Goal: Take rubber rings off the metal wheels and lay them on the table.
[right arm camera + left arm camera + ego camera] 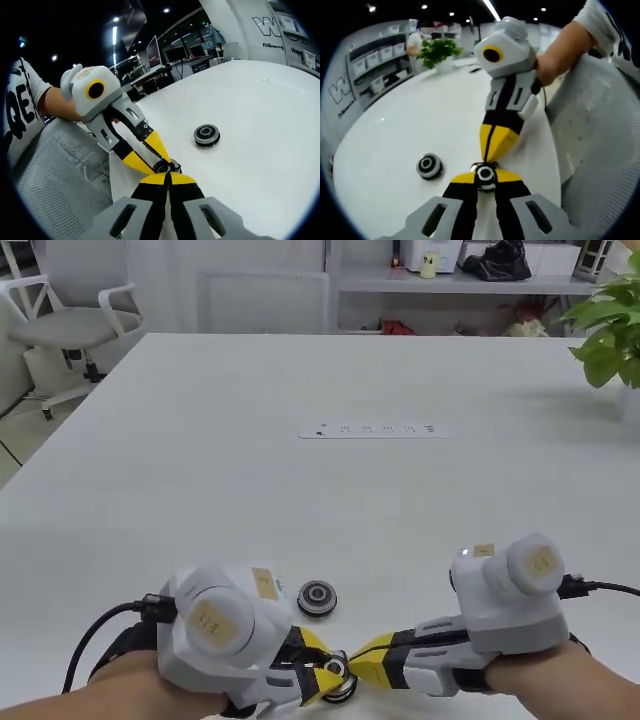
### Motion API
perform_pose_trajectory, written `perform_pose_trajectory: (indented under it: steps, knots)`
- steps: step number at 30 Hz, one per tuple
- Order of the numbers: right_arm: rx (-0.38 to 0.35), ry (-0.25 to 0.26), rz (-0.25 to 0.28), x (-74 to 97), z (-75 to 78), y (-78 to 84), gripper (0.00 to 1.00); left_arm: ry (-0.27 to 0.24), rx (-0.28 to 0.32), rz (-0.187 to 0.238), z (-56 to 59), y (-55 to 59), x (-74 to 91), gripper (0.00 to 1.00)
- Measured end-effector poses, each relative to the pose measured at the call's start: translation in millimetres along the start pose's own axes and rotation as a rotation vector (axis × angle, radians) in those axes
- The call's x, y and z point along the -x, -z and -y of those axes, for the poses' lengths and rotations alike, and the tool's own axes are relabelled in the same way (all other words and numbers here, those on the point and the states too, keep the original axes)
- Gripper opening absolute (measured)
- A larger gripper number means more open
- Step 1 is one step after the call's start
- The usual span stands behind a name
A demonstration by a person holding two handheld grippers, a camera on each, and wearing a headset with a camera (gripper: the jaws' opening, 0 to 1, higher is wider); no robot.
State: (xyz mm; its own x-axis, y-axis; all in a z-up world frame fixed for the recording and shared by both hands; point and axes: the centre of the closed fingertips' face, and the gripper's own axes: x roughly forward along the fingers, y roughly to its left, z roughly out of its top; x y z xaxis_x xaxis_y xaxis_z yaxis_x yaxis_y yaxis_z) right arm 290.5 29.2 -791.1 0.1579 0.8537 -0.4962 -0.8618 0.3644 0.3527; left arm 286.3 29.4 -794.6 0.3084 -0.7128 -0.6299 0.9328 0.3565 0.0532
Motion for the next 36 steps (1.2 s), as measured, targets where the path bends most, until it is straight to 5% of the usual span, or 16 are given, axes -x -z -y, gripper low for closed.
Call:
perform_pose_trajectory:
  steps: [13, 22, 36]
  knots:
    - [-0.005, -0.052, 0.026, -1.2, -12.2, -7.3, 0.00, 0.002, -0.004, 0.001, 0.0, -0.1, -0.1, 0.12]
    - [-0.019, -0.009, 0.036, 4.2, 2.4, -5.8, 0.00, -0.005, 0.004, 0.003, -0.5, -0.6, -0.4, 0.13]
    - [-0.027, -0.012, 0.024, 3.0, -0.1, -4.4, 0.00, -0.005, -0.019, 0.003, -0.4, -1.6, 0.2, 0.15]
